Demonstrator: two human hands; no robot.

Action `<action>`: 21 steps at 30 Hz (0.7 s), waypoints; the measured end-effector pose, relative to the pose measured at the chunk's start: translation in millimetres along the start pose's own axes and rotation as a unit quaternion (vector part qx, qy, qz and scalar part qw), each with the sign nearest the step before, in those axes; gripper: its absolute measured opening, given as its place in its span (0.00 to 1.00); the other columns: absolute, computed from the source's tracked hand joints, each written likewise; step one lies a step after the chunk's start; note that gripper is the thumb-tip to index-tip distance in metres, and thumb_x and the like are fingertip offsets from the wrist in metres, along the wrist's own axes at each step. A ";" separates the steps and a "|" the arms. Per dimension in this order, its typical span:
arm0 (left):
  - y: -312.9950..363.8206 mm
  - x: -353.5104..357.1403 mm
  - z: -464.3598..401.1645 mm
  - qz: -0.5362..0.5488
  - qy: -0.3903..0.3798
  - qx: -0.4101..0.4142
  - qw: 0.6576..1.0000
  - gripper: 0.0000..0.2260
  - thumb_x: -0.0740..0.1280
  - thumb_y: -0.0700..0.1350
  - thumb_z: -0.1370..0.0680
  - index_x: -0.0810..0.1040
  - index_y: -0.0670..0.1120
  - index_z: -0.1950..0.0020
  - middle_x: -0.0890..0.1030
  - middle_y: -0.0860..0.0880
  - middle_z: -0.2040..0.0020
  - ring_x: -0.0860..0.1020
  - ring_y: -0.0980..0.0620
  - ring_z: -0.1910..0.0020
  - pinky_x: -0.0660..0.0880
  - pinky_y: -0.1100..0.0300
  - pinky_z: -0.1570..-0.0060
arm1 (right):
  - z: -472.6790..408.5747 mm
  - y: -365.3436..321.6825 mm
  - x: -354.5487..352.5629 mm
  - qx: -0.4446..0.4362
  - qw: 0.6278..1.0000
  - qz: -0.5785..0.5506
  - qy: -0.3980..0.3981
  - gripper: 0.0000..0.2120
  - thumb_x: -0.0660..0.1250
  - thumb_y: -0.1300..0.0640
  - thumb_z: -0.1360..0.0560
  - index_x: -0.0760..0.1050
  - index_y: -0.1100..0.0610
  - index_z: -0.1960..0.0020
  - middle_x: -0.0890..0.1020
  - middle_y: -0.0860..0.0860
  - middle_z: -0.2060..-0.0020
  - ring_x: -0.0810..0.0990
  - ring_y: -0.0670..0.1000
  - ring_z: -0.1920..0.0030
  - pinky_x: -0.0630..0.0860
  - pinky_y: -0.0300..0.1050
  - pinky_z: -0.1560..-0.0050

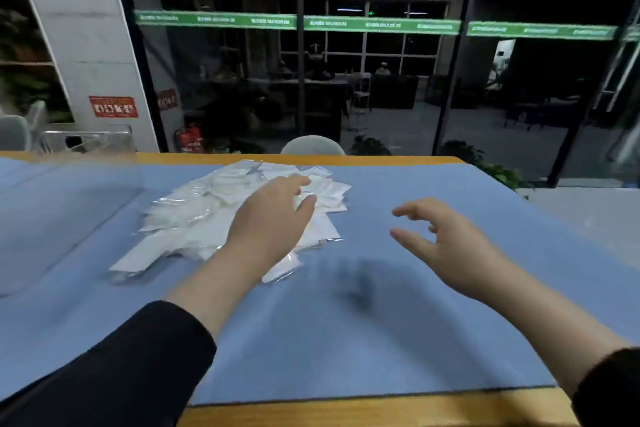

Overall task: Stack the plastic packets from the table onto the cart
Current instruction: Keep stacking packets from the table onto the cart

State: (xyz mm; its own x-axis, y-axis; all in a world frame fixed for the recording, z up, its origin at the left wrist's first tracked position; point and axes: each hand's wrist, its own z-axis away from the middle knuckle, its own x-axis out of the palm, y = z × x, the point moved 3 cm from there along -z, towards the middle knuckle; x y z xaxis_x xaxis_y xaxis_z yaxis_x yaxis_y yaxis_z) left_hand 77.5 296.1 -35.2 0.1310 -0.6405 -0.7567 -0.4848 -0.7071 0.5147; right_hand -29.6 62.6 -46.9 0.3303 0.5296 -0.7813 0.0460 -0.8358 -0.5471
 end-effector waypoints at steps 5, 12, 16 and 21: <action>-80.7 -14.0 -34.0 -0.081 0.013 -0.096 0.992 0.19 0.60 0.56 0.17 0.72 0.54 0.26 0.76 0.50 0.31 0.75 0.46 0.34 0.72 0.49 0.35 | -67.2 -26.9 70.6 -0.020 0.987 0.053 -0.147 0.36 0.72 0.35 0.28 0.61 0.38 0.25 0.63 0.36 0.28 0.67 0.43 0.29 0.63 0.39 0.37; -128.2 -5.1 -42.2 -0.125 -0.098 -0.156 0.975 0.29 0.57 0.67 0.20 0.65 0.55 0.22 0.73 0.49 0.27 0.71 0.44 0.29 0.69 0.45 0.32 | -114.2 -56.2 129.4 -0.121 0.955 0.115 -0.244 0.55 0.75 0.30 0.36 0.44 0.33 0.21 0.47 0.34 0.21 0.46 0.39 0.21 0.52 0.44 0.22; -128.2 1.0 -38.2 -0.144 -0.155 -0.142 0.967 0.27 0.56 0.65 0.18 0.65 0.53 0.23 0.73 0.49 0.26 0.71 0.45 0.29 0.69 0.52 0.35 | -112.6 -81.5 143.7 -0.200 0.929 0.128 -0.285 0.57 0.74 0.28 0.38 0.40 0.32 0.22 0.44 0.30 0.23 0.35 0.26 0.28 0.45 0.44 0.21; -132.0 -6.7 -45.0 -0.050 -0.135 -0.183 0.973 0.19 0.55 0.48 0.14 0.66 0.51 0.23 0.75 0.46 0.29 0.74 0.43 0.32 0.71 0.53 0.35 | -112.6 -95.7 156.8 -0.225 0.942 0.106 -0.227 0.54 0.72 0.28 0.35 0.42 0.34 0.21 0.47 0.33 0.22 0.41 0.25 0.31 0.46 0.41 0.24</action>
State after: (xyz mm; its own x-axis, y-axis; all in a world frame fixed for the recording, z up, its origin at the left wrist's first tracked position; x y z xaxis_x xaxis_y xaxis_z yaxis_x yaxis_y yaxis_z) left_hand 179.5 380.3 -80.0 -0.0940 -0.4959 -0.8633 -0.1346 -0.8528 0.5046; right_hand 123.9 209.3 -83.3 -0.0558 0.2659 -0.9624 0.4533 -0.8521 -0.2617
